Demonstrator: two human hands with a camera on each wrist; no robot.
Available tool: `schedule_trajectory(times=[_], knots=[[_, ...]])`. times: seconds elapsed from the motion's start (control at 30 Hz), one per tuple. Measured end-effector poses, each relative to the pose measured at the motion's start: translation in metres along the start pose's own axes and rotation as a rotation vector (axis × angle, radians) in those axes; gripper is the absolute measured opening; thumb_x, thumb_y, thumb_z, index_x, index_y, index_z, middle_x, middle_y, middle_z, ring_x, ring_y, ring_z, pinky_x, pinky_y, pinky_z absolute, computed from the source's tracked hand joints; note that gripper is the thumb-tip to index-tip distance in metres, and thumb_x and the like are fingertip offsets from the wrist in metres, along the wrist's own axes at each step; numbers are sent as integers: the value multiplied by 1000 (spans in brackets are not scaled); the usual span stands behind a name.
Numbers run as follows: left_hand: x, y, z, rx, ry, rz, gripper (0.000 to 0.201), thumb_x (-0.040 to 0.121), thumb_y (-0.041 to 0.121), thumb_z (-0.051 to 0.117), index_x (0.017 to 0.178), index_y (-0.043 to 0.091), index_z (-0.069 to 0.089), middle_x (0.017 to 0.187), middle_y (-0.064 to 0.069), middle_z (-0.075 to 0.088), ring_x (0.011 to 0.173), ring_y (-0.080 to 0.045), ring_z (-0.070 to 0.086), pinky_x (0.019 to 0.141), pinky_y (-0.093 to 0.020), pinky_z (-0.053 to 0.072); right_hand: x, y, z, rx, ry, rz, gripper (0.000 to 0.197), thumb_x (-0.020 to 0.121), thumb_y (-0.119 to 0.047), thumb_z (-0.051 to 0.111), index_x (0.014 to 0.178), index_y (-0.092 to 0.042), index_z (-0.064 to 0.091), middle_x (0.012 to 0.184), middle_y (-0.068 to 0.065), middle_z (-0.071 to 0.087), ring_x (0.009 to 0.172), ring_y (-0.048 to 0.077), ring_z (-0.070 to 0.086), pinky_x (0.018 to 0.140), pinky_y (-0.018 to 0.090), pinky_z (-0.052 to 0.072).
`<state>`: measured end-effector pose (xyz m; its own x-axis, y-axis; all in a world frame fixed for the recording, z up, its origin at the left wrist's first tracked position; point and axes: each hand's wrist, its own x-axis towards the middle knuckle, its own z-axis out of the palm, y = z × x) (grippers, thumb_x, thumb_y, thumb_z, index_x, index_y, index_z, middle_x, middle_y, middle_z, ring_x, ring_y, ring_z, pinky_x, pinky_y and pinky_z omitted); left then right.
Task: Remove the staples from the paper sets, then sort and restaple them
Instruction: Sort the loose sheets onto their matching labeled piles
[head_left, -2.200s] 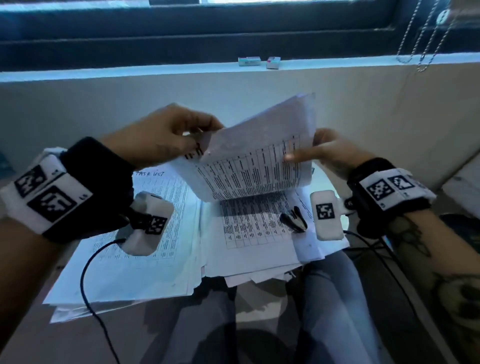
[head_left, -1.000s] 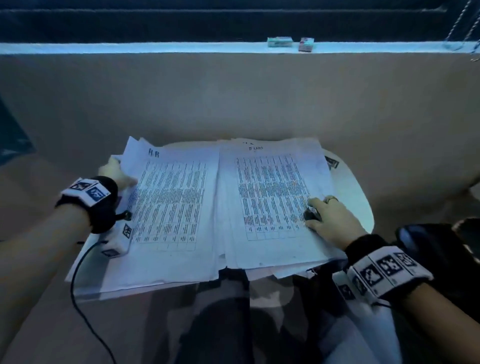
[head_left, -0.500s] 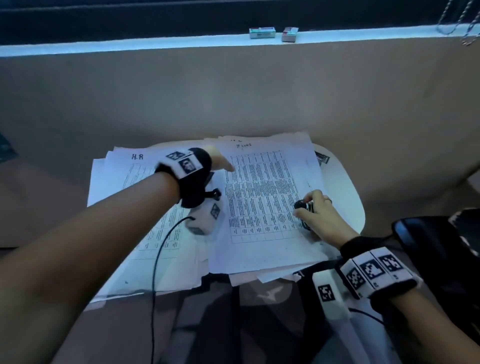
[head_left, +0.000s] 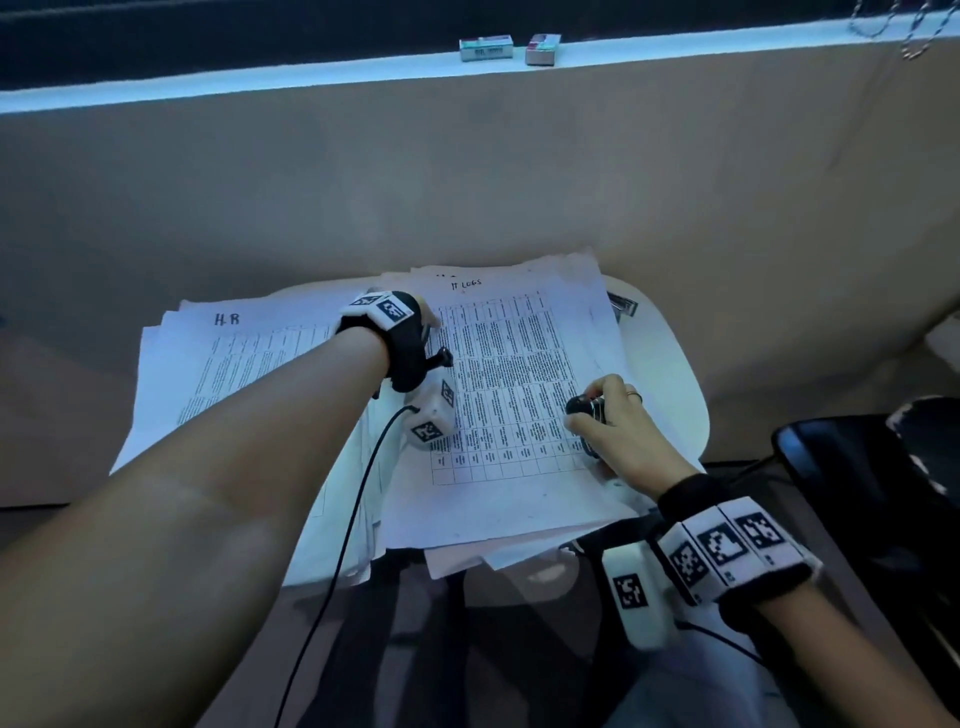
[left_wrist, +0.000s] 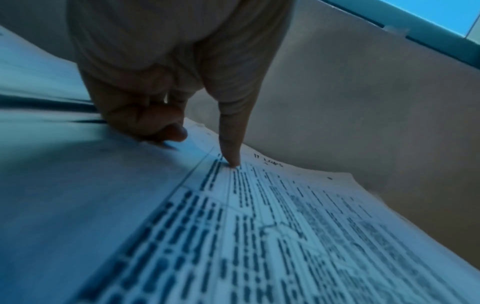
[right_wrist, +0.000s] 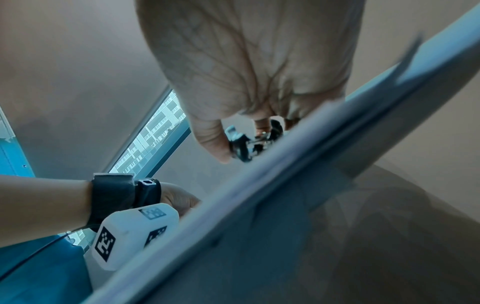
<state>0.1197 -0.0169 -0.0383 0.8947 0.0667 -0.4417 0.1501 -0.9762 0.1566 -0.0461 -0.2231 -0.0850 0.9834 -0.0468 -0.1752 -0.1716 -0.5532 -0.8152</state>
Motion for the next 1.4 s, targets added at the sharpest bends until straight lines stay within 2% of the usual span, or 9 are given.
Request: schedule_trajectory(times=[0.2, 0.37, 0.5, 0.63, 0.9, 1.0, 1.17, 1.3, 1.4], knots=[[-17, -4, -1, 15, 91, 65, 51, 76, 34, 68, 125, 28, 56, 93, -4, 67, 78, -26, 65, 79, -39, 56, 2, 1, 0, 40, 1, 19, 21, 91, -21, 52, 103, -16, 37, 98, -1, 33, 76, 17, 45, 72, 37, 47], [-9, 2, -5, -282, 161, 23, 51, 84, 20, 65, 130, 5, 50, 126, -15, 56, 114, -31, 56, 95, -35, 45, 2, 1, -2, 127, -6, 52, 17, 92, -18, 48, 103, -13, 37, 93, -1, 33, 65, 19, 44, 45, 27, 43], [-9, 4, -20, -471, 380, 34, 11, 82, 17, 67, 83, 10, 58, 91, -10, 61, 82, -24, 55, 64, -27, 44, 3, -3, -7, 206, -19, 78, 12, 92, -14, 43, 102, -8, 38, 90, 8, 39, 66, 17, 40, 45, 22, 41], [-9, -3, -26, -636, 452, 124, 23, 82, 17, 65, 63, 16, 54, 62, 0, 50, 73, -19, 50, 52, -22, 36, 2, -15, -21, 271, -45, 110, 8, 94, -12, 35, 101, -11, 37, 86, 6, 40, 69, 15, 42, 48, 24, 45], [-36, -6, -36, -810, 512, 297, 32, 90, 22, 60, 116, 3, 63, 116, -10, 64, 106, -19, 59, 92, -23, 42, 22, -79, -73, 334, 81, -64, 18, 71, -10, 54, 81, -19, 41, 72, 0, 39, 58, 11, 36, 37, 14, 33], [-47, -8, -34, -919, 485, 437, 27, 84, 16, 68, 107, 2, 67, 105, -10, 69, 99, -21, 64, 95, -31, 48, 33, -107, -82, 191, 179, -207, 30, 77, -7, 69, 82, -20, 43, 79, -1, 45, 63, 9, 42, 43, 12, 38], [-57, -15, -30, -1102, 473, 589, 24, 71, 7, 77, 60, 13, 57, 54, 10, 59, 57, -8, 56, 59, -23, 51, 68, -150, -88, -427, 317, -452, 53, 85, -10, 63, 134, -13, 45, 133, 10, 45, 109, 22, 50, 94, 27, 43], [-67, -20, -34, -1215, 386, 652, 24, 70, -5, 73, 65, 9, 54, 59, 5, 62, 55, -5, 58, 59, -21, 53, 97, -158, -86, -628, 135, -356, 37, 85, -8, 63, 121, -9, 55, 122, 16, 57, 91, 24, 59, 55, 18, 48], [-68, -25, -40, -1134, 529, 552, 29, 66, 4, 80, 82, 12, 57, 75, 3, 61, 71, -14, 58, 73, -32, 52, 100, -156, -87, -633, 234, -400, 10, 84, 0, 56, 90, -6, 61, 98, 18, 63, 89, 32, 62, 62, 29, 53]])
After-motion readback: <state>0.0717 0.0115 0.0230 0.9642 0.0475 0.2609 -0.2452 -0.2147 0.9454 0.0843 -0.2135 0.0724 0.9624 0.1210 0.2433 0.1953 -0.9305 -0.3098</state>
